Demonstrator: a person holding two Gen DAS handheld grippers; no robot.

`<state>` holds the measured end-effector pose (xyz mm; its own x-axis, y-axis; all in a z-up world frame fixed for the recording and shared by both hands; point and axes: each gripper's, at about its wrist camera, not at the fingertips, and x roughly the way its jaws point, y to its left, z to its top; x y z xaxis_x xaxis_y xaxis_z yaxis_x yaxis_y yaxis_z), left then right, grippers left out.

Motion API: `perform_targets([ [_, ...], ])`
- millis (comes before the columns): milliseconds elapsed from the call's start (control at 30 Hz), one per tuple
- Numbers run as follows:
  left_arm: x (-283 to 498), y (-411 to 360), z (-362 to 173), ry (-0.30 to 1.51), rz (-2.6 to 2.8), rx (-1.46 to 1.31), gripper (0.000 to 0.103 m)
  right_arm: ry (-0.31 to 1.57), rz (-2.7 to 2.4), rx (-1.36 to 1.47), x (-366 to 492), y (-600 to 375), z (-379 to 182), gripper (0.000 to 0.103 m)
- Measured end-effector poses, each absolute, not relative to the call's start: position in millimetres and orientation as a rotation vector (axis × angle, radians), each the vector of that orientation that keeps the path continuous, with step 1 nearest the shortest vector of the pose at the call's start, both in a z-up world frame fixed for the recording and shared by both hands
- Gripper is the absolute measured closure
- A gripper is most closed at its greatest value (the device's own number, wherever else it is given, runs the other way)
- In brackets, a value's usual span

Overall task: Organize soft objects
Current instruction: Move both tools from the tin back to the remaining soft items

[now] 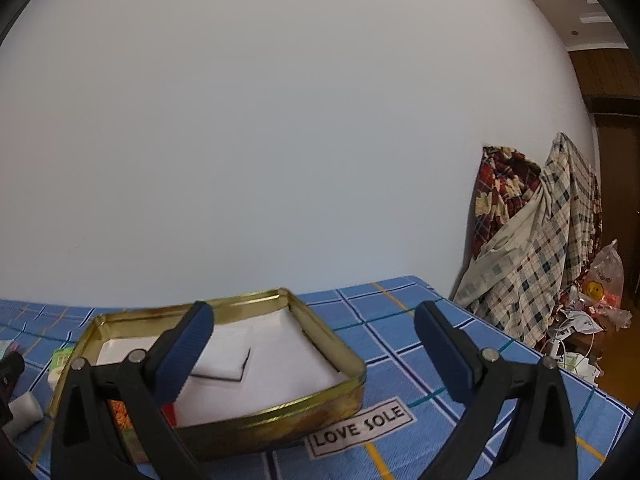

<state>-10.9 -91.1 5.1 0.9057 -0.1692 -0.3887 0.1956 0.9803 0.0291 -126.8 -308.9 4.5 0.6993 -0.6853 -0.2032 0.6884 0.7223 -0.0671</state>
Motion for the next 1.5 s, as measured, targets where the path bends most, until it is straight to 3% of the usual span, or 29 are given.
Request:
perform_targets([
  [767,-6,17,1,0.417,-0.058,0.074,0.017,0.278,-0.536,0.044,-103,-216,-7,0.002],
  [1067,2,70,-2,0.454,-0.037,-0.008,0.017,0.421,-0.342,0.078,-58,-148,-24,0.002],
  [1233,3,89,-5,0.475,-0.046,-0.015,0.017,0.541,-0.267,0.064,-26,-115,-42,0.012],
  [1500,1,108,-9,0.517,-0.109,-0.025,0.017,0.681,-0.250,0.091,10,-102,-67,0.015],
])
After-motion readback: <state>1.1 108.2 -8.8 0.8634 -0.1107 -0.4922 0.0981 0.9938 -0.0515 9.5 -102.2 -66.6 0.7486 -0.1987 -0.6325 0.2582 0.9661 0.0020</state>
